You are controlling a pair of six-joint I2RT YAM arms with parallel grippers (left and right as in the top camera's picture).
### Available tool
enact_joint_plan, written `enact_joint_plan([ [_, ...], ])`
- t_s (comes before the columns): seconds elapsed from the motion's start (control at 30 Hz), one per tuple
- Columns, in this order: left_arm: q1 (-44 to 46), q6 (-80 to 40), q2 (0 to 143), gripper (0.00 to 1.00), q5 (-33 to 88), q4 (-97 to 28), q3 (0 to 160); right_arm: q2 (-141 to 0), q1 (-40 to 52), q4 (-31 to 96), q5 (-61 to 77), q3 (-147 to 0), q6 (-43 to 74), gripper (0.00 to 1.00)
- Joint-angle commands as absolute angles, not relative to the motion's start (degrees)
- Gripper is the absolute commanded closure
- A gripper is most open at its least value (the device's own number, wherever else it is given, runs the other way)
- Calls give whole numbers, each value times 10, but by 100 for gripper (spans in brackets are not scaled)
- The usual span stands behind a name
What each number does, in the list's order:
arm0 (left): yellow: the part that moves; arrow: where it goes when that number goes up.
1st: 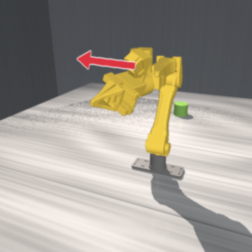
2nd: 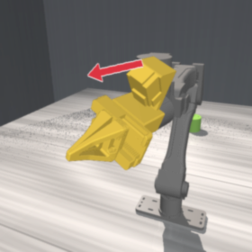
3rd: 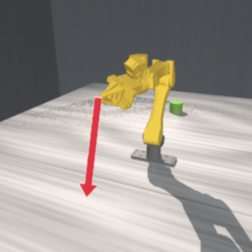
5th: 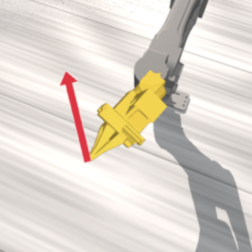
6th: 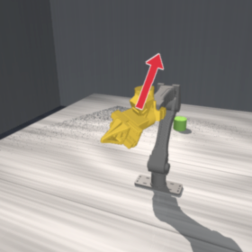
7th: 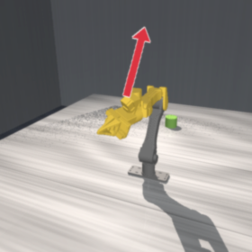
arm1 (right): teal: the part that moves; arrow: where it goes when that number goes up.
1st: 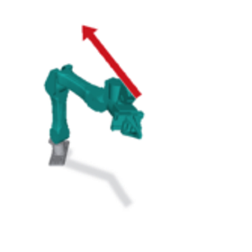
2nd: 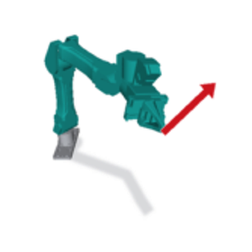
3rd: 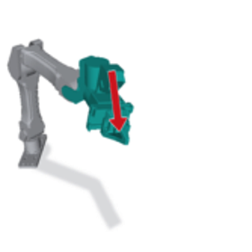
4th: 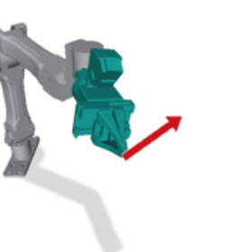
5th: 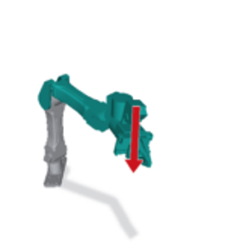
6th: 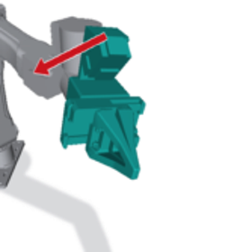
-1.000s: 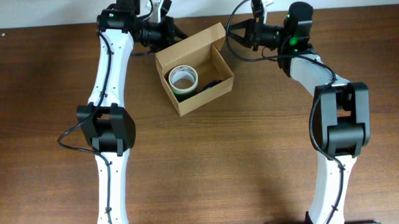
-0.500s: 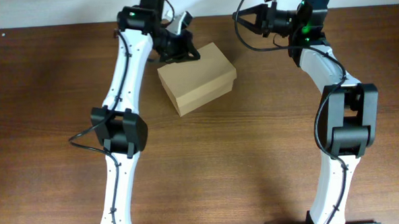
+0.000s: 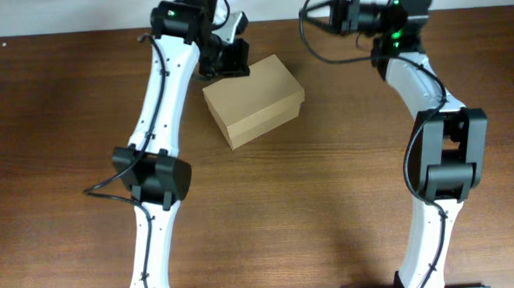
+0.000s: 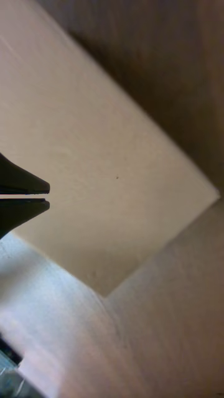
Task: Pack container
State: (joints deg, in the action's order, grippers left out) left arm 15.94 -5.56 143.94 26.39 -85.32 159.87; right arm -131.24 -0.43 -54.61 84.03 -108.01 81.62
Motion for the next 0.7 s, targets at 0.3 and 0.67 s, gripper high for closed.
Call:
enact_joint_plan([
  [0.3, 156, -47, 1310, 95, 150, -844, 1611, -1286, 19, -588, 868, -1416, 980, 96],
  [0.67, 146, -46, 1264, 95, 137, -844, 1611, -1284, 33, -154, 736, -1663, 742, 96],
])
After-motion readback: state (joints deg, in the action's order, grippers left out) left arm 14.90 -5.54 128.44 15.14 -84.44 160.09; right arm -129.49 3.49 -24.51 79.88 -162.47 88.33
